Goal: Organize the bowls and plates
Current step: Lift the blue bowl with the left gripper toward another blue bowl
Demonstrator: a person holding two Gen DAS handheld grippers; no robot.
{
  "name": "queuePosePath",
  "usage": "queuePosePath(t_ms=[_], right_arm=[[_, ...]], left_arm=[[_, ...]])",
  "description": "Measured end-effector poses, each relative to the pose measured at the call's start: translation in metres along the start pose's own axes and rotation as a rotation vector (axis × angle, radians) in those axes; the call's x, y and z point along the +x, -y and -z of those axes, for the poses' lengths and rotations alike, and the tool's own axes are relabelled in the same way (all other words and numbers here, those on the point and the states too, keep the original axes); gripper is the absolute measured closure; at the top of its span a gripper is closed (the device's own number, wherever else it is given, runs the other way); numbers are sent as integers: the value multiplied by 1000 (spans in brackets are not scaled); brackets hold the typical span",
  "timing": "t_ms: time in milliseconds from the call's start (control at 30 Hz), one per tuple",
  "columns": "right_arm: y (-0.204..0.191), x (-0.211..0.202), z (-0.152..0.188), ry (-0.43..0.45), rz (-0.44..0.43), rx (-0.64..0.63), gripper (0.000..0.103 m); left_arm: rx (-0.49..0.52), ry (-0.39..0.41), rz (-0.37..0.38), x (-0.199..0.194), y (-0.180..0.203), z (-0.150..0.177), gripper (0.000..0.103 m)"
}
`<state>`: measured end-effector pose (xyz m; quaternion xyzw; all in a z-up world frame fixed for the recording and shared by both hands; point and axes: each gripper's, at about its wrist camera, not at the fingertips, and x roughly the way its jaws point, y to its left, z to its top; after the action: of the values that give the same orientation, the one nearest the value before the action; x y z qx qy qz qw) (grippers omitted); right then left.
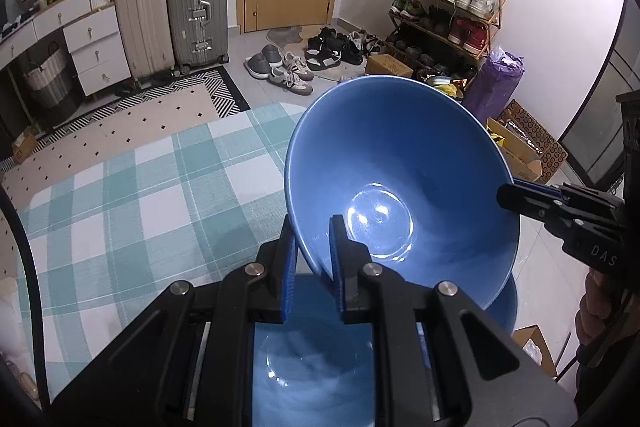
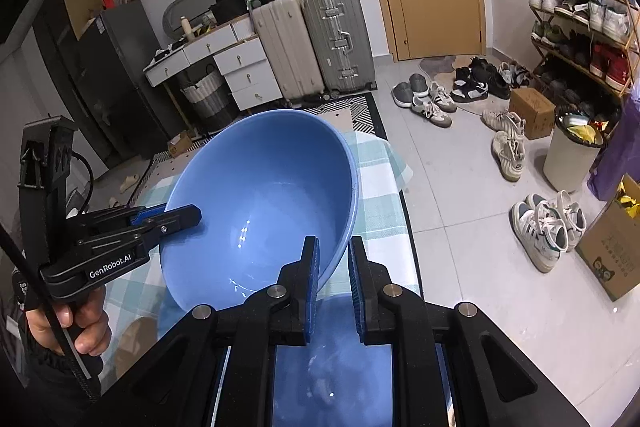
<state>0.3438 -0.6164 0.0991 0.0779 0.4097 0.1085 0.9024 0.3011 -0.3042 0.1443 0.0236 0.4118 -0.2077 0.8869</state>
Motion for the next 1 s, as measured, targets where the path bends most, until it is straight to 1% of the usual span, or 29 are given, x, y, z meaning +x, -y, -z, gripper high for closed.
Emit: queuePosePath(t_ms=[167,400,433,633,833,1000], right_arm=[[-14,-19,6,15,-8,-14,88],[-30,-41,15,23,-11,-30,88],[-32,-43,16,24,-10,-34,88],[-49,-53,26,30,-12,-53,88],[-65,-55,35,27,-29,-69,88],[-74,-54,41,22,-42,-80,88]], left_arm=[[-3,23,-5,-36,7,7,90],[-10,45,1,-77,15,23,90],[-11,47,1,-78,15,24,90],[-12,64,-6,-108,17,45,90],[-32,57,-19,-125,10,65,90],[-39,59,-27,-129,1,76,90]])
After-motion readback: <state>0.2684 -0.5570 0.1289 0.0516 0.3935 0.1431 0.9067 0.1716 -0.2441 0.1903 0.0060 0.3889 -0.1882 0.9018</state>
